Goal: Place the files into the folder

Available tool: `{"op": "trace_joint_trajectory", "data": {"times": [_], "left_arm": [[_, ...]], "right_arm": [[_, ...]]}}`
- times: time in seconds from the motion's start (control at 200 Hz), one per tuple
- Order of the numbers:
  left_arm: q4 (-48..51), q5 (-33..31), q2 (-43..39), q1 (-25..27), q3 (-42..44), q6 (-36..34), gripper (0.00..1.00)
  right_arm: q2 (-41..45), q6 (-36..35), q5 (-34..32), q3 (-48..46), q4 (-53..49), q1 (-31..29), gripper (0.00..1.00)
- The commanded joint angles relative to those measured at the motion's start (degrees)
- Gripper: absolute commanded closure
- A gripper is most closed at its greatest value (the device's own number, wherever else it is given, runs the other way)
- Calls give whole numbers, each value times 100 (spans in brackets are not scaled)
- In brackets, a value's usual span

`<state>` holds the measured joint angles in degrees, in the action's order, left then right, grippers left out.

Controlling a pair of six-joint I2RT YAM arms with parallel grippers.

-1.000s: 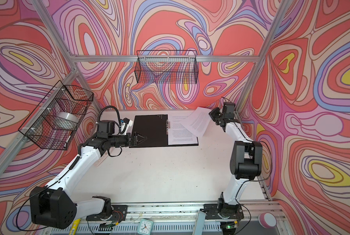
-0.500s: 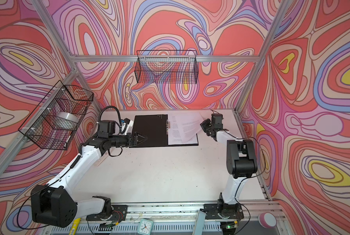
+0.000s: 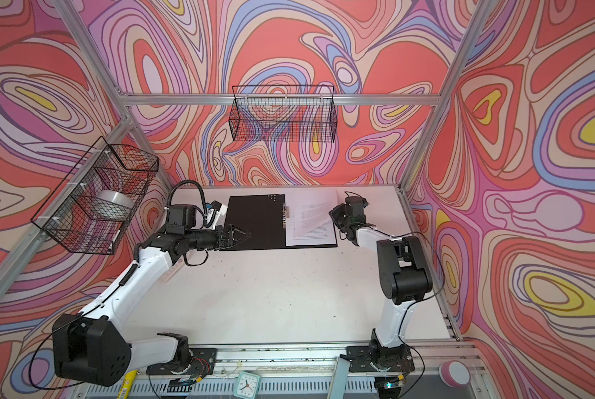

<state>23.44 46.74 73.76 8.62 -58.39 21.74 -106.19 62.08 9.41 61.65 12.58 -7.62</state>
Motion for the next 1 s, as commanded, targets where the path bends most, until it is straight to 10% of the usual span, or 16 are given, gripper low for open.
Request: {"op": "trace_joint_trajectory", "data": {"times": [0.0,0.996], "left_arm": [[-221,156,-32,-19,92,27,0],[-130,56,-394,-19,145,-310,0]], "right_arm": [[183,-1,-146,-238,54,-89,100],[-244,-781,566,84,-375,-224,100]]}}
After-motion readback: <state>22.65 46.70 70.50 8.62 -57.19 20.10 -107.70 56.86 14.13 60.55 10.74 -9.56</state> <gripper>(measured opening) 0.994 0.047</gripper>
